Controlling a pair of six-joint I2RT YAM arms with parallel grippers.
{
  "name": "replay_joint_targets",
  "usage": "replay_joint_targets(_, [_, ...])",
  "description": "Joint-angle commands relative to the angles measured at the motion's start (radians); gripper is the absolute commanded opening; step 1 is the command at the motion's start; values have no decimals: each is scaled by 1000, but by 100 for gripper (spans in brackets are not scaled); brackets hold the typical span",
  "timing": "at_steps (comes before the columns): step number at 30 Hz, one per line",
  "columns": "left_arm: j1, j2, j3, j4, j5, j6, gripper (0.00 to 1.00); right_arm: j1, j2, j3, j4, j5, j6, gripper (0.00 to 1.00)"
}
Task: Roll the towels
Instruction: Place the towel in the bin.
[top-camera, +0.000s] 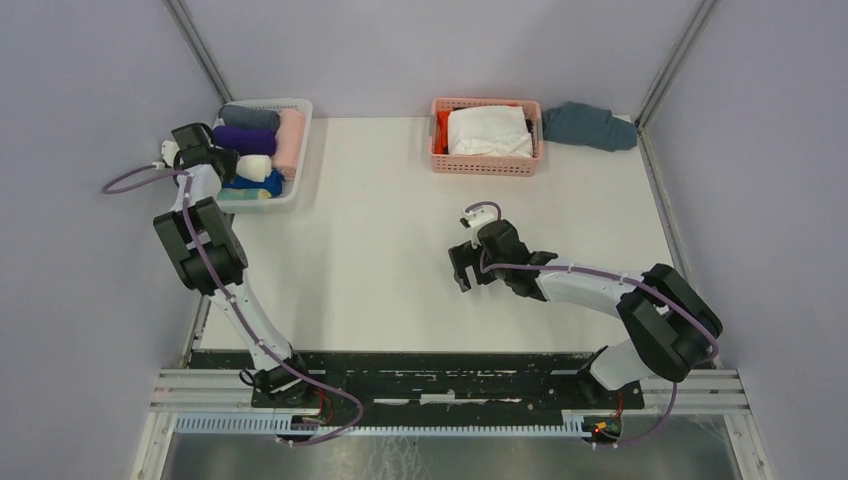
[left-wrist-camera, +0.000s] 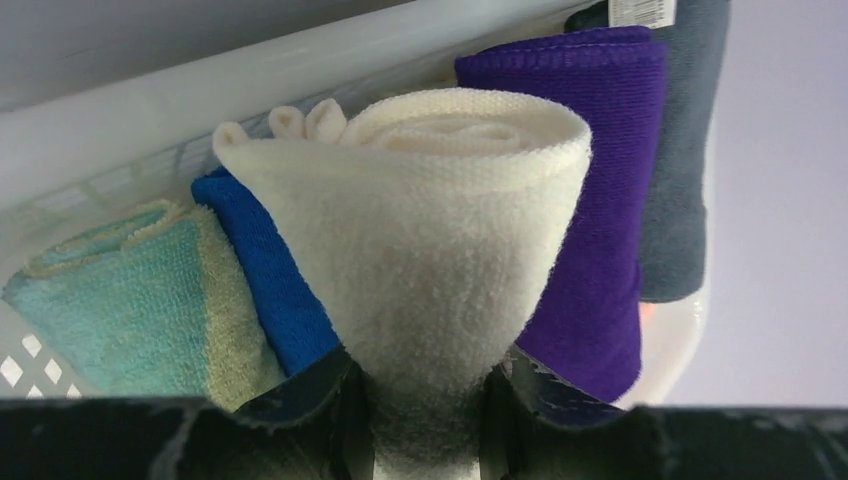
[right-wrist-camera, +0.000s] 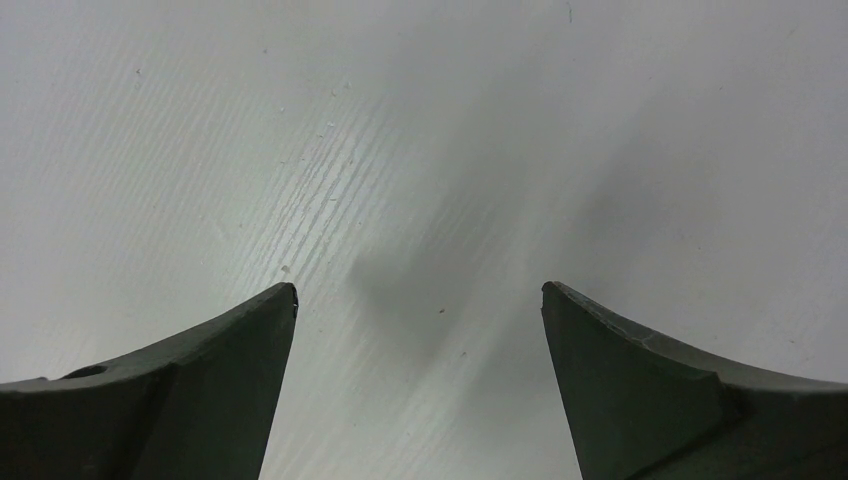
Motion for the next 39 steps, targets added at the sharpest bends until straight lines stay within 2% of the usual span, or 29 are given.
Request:
replay_joint_targets(1, [20, 109, 43, -35, 11, 106, 36, -5, 20, 51, 27, 0, -13, 100])
replay_joint_targets(4, [21, 155, 73, -77, 14, 102, 40, -6, 30, 57, 24, -5, -14, 100])
replay_joint_targets(8, [22, 185, 120, -125, 12, 86, 51, -7, 38, 61, 24, -5, -15, 100])
replay_joint_targets(15, [22, 148, 173, -178, -6, 75, 71, -7, 40, 64, 20, -2, -17, 100])
replay_joint_targets(22, [22, 85, 188, -210, -23, 62, 79, -8, 45, 68, 20, -9, -13, 100])
replay_joint_targets(28, [29, 32, 183, -222, -46, 59, 92, -8, 32, 61, 23, -2, -16, 100])
replay_joint_targets(39, [29, -126, 126, -230, -75, 85, 99, -6, 37, 55, 42, -14, -2, 100])
